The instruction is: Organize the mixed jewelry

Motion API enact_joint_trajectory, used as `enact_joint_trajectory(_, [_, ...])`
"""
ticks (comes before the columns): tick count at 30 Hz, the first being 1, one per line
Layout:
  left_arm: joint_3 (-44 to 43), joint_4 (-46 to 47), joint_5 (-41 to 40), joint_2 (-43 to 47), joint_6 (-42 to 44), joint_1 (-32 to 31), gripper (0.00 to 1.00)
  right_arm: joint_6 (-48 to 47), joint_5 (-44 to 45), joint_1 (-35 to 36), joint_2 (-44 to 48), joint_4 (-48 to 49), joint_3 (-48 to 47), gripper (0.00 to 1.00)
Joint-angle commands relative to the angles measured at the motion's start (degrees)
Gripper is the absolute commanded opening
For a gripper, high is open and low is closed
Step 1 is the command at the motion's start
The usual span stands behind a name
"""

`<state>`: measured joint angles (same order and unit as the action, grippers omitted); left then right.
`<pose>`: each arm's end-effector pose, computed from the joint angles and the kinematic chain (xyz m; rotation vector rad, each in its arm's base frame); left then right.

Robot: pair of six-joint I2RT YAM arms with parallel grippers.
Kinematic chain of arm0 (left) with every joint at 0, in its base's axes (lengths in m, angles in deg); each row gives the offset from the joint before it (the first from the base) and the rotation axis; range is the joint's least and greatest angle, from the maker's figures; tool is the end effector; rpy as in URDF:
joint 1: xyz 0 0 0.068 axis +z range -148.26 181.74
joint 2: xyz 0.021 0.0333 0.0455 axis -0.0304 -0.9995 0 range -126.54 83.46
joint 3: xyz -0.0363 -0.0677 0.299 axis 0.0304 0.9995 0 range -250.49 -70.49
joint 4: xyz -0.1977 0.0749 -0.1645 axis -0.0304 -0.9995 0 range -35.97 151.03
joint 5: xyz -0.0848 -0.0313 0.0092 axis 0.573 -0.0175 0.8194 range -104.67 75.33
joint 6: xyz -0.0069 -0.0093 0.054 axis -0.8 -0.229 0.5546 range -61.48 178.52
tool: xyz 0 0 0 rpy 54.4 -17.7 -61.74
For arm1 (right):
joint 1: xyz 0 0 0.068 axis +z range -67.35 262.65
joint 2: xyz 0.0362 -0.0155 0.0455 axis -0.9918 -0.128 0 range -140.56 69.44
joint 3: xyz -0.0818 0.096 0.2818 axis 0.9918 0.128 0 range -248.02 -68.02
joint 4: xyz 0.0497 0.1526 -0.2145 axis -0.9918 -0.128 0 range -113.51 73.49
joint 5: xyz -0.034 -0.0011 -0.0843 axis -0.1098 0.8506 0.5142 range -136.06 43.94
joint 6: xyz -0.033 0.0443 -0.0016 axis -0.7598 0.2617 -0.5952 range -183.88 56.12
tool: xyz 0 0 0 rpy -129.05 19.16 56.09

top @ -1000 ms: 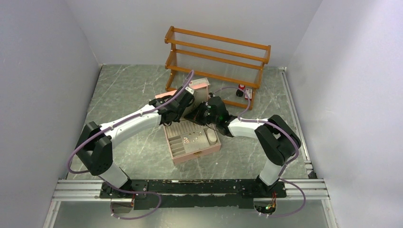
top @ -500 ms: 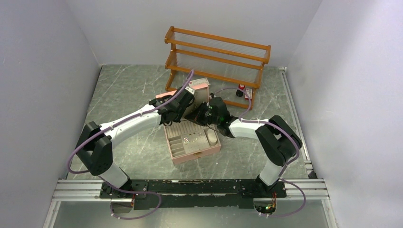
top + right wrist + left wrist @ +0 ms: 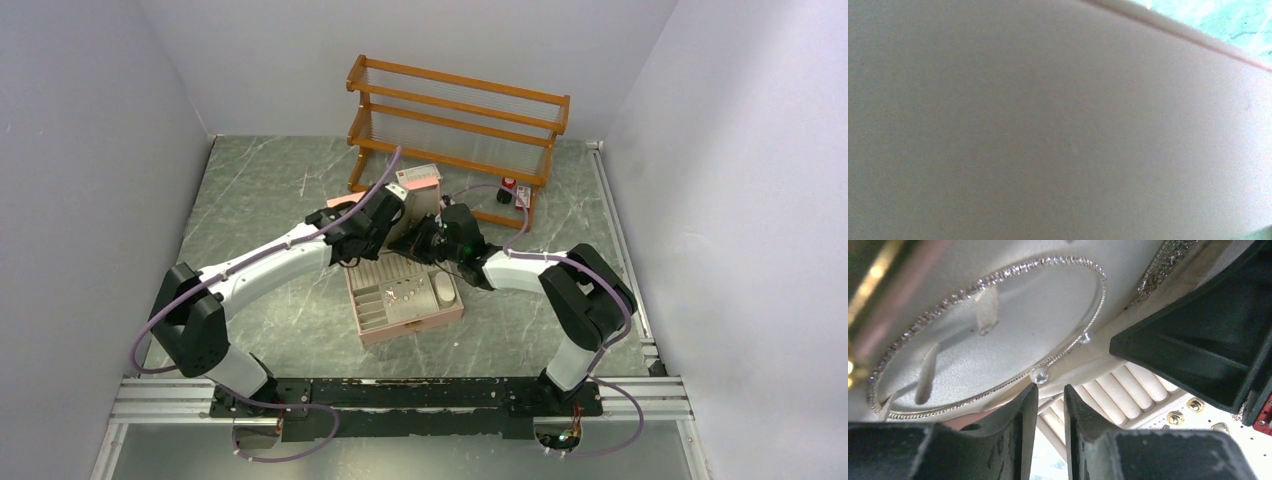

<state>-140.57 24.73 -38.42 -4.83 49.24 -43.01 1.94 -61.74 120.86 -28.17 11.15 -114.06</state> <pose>0.2465 -0.2228 0.3044 0.5794 2.3438 0.1011 0.2798 0.2333 0.2072 0.3442 2.2528 1.3563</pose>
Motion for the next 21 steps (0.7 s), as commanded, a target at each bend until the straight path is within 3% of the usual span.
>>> enact_joint_trajectory(1, [-0.14,4.69,-4.12,4.07,-1.47,0.93,0.32,0.67,-3.49,0.37,2.93,0.44,-3.16,0.03])
enact_joint_trajectory(11, [2.65,13.7,-1.3,5.93,-1.07,0.98,0.38,0.94,-1.8,0.39,0.46,-5.5,-6.27,0.04])
enact_joint_trajectory(21, [4.67,15.83,-0.94,3.21,-1.59,1.02,0.31,2.26,-1.31,0.04,-3.43,-8.94,-9.96,0.05])
